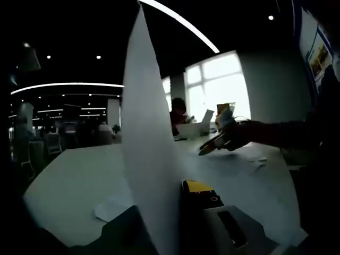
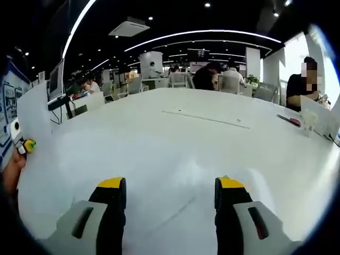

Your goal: Organize the stack of printing papers by aligning and flattening the scattered papers on the table

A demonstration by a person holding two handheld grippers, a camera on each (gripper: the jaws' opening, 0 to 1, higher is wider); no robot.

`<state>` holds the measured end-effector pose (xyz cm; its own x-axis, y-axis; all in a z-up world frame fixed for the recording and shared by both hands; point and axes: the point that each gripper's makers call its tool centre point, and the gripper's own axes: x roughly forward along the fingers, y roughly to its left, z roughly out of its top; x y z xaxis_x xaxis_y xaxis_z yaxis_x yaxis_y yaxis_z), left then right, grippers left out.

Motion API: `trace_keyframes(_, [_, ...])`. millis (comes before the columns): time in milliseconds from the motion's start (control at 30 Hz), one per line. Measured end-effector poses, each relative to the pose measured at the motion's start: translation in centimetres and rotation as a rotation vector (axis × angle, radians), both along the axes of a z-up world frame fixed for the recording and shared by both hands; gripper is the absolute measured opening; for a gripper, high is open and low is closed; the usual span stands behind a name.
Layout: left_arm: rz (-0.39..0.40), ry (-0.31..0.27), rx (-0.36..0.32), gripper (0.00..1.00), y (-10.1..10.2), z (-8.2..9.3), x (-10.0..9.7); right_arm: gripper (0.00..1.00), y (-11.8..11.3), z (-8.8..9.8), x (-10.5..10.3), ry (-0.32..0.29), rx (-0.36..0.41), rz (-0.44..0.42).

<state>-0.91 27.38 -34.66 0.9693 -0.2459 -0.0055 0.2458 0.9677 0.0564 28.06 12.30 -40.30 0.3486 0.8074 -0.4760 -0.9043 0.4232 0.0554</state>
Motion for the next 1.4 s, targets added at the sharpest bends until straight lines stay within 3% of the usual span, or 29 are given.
trace_keyframes(600, [-0.002, -0.002, 0.0, 0.07, 0.11, -0.01, 0.03, 0.62, 0.37, -0.96, -0.21, 0.0, -0.006, 0.002])
trace_keyframes(867, [-0.001, -0.003, 0.0, 0.07, 0.24, 0.03, 0.04, 0.61, 0.32, -1.1, -0.21, -0.05, 0.012, -0.001])
trace_keyframes(1400, [0.001, -0.006, -0.001, 0.07, 0.43, 0.07, 0.05, 0.58, 0.55, -1.02, -0.36, -0.087, 0.069, 0.011])
